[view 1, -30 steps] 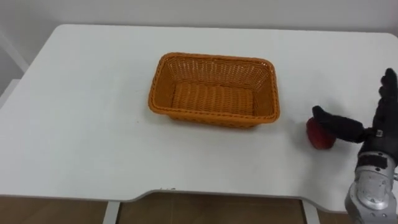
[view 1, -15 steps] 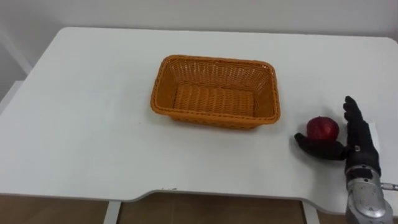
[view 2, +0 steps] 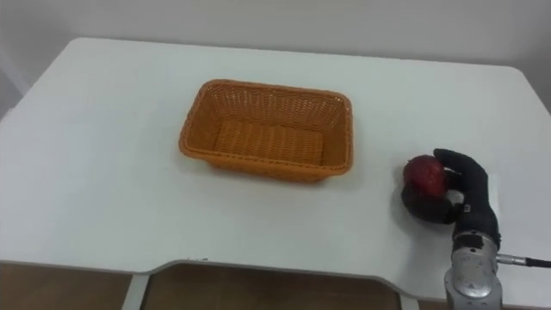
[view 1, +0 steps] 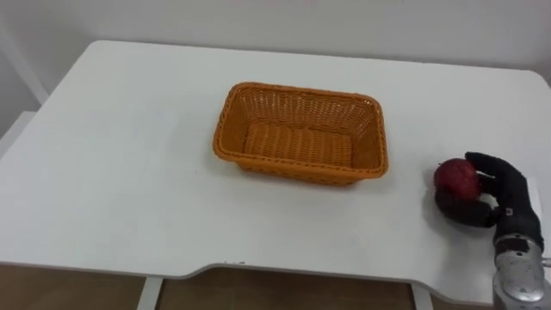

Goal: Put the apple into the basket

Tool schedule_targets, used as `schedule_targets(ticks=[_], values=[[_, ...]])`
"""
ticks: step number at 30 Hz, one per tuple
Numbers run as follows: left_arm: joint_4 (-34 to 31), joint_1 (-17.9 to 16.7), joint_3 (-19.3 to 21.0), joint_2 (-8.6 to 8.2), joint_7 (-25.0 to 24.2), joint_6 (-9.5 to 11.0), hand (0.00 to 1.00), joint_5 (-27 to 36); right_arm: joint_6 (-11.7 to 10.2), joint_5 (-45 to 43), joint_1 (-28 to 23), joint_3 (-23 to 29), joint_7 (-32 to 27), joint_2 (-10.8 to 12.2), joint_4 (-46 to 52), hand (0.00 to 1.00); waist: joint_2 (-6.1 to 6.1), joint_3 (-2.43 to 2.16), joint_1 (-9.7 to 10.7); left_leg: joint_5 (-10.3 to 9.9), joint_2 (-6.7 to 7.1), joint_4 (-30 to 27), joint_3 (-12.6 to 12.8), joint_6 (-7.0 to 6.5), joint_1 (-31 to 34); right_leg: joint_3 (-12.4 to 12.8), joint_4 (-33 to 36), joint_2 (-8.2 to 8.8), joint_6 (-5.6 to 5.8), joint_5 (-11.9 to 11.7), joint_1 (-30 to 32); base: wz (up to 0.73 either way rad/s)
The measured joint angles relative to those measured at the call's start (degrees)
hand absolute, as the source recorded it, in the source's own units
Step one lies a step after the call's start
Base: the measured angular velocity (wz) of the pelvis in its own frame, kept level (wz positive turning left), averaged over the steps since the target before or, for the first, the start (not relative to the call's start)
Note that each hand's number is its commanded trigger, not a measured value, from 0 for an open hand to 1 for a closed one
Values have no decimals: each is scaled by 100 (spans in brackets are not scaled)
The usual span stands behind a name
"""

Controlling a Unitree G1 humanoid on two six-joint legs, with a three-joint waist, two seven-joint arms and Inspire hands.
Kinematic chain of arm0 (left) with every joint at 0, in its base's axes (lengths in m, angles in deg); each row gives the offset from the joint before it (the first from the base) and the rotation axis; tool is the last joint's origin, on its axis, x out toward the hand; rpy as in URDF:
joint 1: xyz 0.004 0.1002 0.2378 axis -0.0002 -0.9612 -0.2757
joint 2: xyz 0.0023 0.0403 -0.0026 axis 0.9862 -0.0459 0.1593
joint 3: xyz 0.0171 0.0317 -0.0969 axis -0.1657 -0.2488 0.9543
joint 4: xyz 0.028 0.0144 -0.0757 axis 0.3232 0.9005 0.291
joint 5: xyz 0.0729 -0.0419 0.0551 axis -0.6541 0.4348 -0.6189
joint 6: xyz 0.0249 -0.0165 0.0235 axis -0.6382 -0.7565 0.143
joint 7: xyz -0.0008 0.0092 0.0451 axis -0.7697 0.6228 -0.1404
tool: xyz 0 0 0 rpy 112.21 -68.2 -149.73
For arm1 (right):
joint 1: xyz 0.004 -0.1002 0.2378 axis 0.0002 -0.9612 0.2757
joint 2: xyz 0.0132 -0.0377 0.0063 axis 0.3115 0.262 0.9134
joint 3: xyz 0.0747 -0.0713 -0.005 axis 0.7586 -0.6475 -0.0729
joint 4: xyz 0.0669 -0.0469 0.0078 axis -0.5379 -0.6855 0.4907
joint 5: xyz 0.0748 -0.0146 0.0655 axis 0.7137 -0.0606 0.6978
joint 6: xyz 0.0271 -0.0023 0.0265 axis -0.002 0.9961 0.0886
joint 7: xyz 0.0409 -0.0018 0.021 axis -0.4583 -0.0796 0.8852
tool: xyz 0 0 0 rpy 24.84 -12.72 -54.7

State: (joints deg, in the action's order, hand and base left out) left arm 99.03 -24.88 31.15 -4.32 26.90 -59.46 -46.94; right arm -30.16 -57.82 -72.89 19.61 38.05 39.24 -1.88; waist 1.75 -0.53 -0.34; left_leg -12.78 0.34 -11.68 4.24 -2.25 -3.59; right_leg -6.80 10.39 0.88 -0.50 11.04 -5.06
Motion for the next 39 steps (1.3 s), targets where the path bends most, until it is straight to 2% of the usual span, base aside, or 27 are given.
schedule_targets(ticks=[11, 17, 18, 23, 26, 29, 31, 33, 37, 39], values=[[2, 9, 5, 0, 1, 4, 0, -57, -14, -14, 43, 97, -217, 4, -54, 100, -66, -1, -12, 0, 4, 3, -37, 0, 3, -41, -7, 6, 0, 0, 2, 1], [96, 59, 5, -2, -13, 8, 0, -81, 246, -41, 21, 69, -213, 4, 402, 100, -125, 29, -23, 2, 10, 8, 13, -3, -8, 49, 28, 4, 0, 0, 27, -6], [137, 72, -15, -5, -24, 6, 0, -83, 319, -66, 6, 12, -213, 4, 568, 100, -160, 51, -21, 2, 9, 9, 32, -4, 6, 72, 34, 1, 1, 0, 52, -9], [164, 71, -15, -13, -122, 7, 0, -57, 434, -216, -181, -329, -211, 13, 1480, 100, -230, 33, -26, 25, 28, 12, 35, -1, 111, 171, 105, -10, -2, -1, 231, -5], [186, 81, -16, -18, -140, 11, 0, -59, 437, -255, -181, -400, -213, 12, 2041, 100, -200, 45, -89, 30, 27, 35, 43, 0, 90, 195, 107, -11, -2, 1, 238, -2], [197, 79, -16, -15, -141, 14, 0, -82, 426, -209, -176, -412, -246, 6, 2701, 100, -119, 72, -161, 30, 28, 36, 59, 0, 89, 155, 101, -11, -2, 1, 229, 2], [240, 74, -38, -15, -137, 14, 0, -86, 422, -201, -178, -502, -282, 6, 2992, 100, -50, 44, -175, 30, 26, 33, 62, 0, 95, 111, 30, -4, 2, -3, 186, 8], [250, 54, -75, -15, -137, 15, 0, -86, 423, -291, -181, -610, -281, 6, 3212, 100, -43, 40, -186, 30, 28, 27, 50, 0, 100, 107, 32, -4, 7, -10, 186, 2], [244, 126, -153, -8, -133, 14, 0, -108, 429, -629, -180, -969, -135, 3, 3653, 100, -113, 63, -191, 29, 10, -7, 34, -1, 154, 103, 31, -6, 3, -24, 223, 0], [231, 176, -177, -9, -142, 14, 0, -116, 432, -671, -180, -1106, 47, 2, 3767, 100, -157, 50, -191, 29, 4, -10, 29, 0, 192, 86, 32, -7, -1, -37, 256, 0]])
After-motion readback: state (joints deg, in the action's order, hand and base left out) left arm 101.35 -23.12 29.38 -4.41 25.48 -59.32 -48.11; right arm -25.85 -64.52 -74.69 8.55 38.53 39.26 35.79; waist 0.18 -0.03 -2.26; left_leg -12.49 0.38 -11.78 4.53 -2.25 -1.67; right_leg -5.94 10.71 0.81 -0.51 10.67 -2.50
